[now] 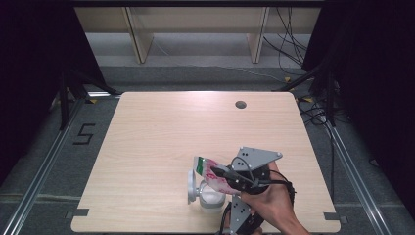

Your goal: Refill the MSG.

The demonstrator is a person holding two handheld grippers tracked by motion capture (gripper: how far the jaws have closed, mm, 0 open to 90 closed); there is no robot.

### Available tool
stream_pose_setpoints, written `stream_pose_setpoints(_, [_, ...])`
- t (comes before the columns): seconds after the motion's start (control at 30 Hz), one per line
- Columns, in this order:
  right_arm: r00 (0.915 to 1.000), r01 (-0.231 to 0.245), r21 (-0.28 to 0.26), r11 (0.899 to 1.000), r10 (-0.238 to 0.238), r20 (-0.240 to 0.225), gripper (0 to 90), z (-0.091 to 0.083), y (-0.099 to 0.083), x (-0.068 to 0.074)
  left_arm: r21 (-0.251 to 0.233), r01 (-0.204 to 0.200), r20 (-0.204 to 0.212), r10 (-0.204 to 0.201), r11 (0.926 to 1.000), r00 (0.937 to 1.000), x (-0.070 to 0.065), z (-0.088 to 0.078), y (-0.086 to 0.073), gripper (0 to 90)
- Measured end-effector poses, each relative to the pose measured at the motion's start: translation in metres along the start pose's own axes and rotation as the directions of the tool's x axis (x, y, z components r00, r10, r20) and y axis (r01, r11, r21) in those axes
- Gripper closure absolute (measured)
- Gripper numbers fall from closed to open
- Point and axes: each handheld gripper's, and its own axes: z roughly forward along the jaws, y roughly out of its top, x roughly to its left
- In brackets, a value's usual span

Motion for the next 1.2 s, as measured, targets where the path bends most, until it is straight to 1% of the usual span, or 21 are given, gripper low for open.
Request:
stream_pose_setpoints(0.13, [1.0000, -0.007, -0.009, 1.000, 0.007, 0.002, 90.0, -0.003, 0.000, -0.001, -0.007, 0.002, 0.003, -0.002, 1.0000, 1.0000, 0.000, 0.000, -0.001, 80.5])
stream_pose_setpoints(0.17, [1.0000, -0.007, -0.007, 1.000, 0.007, 0.005, 90.0, -0.003, -0.001, -0.001, 0.003, -0.009, -0.004, 0.009, 1.0000, 0.9999, 0.000, 0.000, -0.001, 80.5])
stream_pose_setpoints(0.2, [0.9999, 0.003, -0.012, 1.000, -0.003, 0.010, 90.0, -0.004, -0.001, -0.002, -0.019, 0.001, 0.016, 0.000, 0.9998, 0.9999, -0.001, 0.002, -0.002, 80.5])
stream_pose_setpoints(0.3, [0.9999, -0.011, -0.014, 1.000, 0.011, -0.002, 90.0, -0.006, -0.002, -0.001, -0.015, -0.008, 0.020, 0.008, 0.9999, 0.9998, 0.000, 0.001, -0.002, 80.5])
stream_pose_setpoints(0.4, [0.9999, -0.014, -0.025, 1.000, 0.014, 0.002, 90.0, -0.008, -0.003, -0.001, -0.005, -0.024, 0.007, 0.024, 0.9997, 0.9997, 0.001, 0.000, -0.002, 80.5])
stream_pose_setpoints(0.43, [1.0000, -0.007, -0.028, 1.000, 0.007, -0.005, 90.0, -0.009, -0.003, -0.002, 0.014, -0.029, -0.015, 0.029, 0.9995, 0.9995, 0.000, -0.001, -0.002, 80.5])
stream_pose_setpoints(0.57, [1.0000, -0.009, -0.031, 0.999, 0.009, 0.000, 90.0, -0.012, -0.003, -0.002, 0.003, -0.020, -0.008, 0.020, 0.9998, 0.9998, -0.001, -0.002, -0.003, 80.3])
stream_pose_setpoints(0.6, [0.9999, -0.011, -0.047, 0.999, 0.012, 0.009, 90.0, -0.013, -0.004, -0.001, 0.006, -0.033, -0.009, 0.033, 0.9994, 0.9994, -0.001, -0.002, -0.003, 80.3])
stream_pose_setpoints(0.7, [1.0000, -0.008, -0.041, 0.999, 0.008, -0.003, 90.0, -0.015, -0.004, -0.003, 0.006, -0.038, -0.012, 0.038, 0.9993, 0.9992, 0.000, -0.002, -0.004, 80.2])
stream_pose_setpoints(0.73, [0.9999, -0.016, -0.050, 0.999, 0.015, -0.005, 90.0, -0.018, -0.005, -0.004, 0.019, -0.054, 0.001, 0.054, 0.9984, 0.9985, 0.002, -0.003, -0.005, 80.0])
stream_pose_setpoints(0.77, [0.9999, -0.016, -0.050, 0.999, 0.015, -0.005, 90.0, -0.018, -0.005, -0.004, 0.023, -0.059, -0.008, 0.059, 0.9980, 0.9982, 0.002, -0.004, -0.005, 80.0])
stream_pose_setpoints(0.83, [0.9998, -0.018, -0.067, 0.998, 0.019, 0.006, 90.0, -0.021, -0.006, -0.006, 0.031, -0.050, -0.016, 0.051, 0.9983, 0.9986, 0.001, -0.006, -0.006, 79.6])
stream_pose_setpoints(0.87, [0.9993, -0.029, -0.091, 0.995, 0.031, 0.019, 90.0, -0.025, -0.008, -0.009, 0.017, -0.042, -0.013, 0.042, 0.9990, 0.9990, 0.001, -0.006, -0.006, 79.4])
stream_pose_setpoints(0.9, [0.9993, -0.029, -0.091, 0.995, 0.031, 0.019, 90.0, -0.025, -0.008, -0.009, 0.016, -0.051, -0.010, 0.051, 0.9986, 0.9987, 0.001, -0.007, -0.007, 79.4])
stream_pose_setpoints(0.93, [0.9994, -0.025, -0.094, 0.995, 0.027, 0.020, 90.0, -0.027, -0.008, -0.010, 0.004, -0.039, -0.006, 0.039, 0.9992, 0.9992, 0.000, -0.007, -0.008, 79.0])
stream_pose_setpoints(0.97, [0.9995, -0.024, -0.103, 0.994, 0.026, 0.020, 90.0, -0.030, -0.009, -0.012, 0.029, -0.063, -0.025, 0.064, 0.9976, 0.9977, 0.000, -0.009, -0.007, 78.3])
stream_pose_setpoints(1.0, [0.9989, -0.039, -0.111, 0.993, 0.041, 0.020, 90.0, -0.034, -0.011, -0.013, 0.030, -0.058, -0.026, 0.059, 0.9979, 0.9980, 0.000, -0.009, -0.008, 76.8])
stream_pose_setpoints(1.07, [0.9984, -0.042, -0.121, 0.992, 0.046, 0.034, 90.0, -0.038, -0.013, -0.015, 0.046, -0.066, -0.030, 0.067, 0.9967, 0.9973, 0.000, -0.011, -0.008, 76.7])
stream_pose_setpoints(1.13, [0.9976, -0.062, -0.129, 0.990, 0.065, 0.023, 90.0, -0.042, -0.016, -0.016, 0.027, -0.063, -0.006, 0.064, 0.9976, 0.9980, 0.001, -0.010, -0.010, 74.9])
stream_pose_setpoints(1.17, [0.9976, -0.062, -0.129, 0.990, 0.065, 0.023, 90.0, -0.042, -0.016, -0.016, 0.024, -0.056, -0.010, 0.056, 0.9982, 0.9984, 0.000, -0.010, -0.011, 74.9])
stream_pose_setpoints(1.2, [0.9983, -0.043, -0.145, 0.989, 0.048, 0.034, 90.0, -0.045, -0.017, -0.020, 0.049, -0.071, -0.007, 0.071, 0.9963, 0.9974, 0.000, -0.013, -0.010, 73.2])
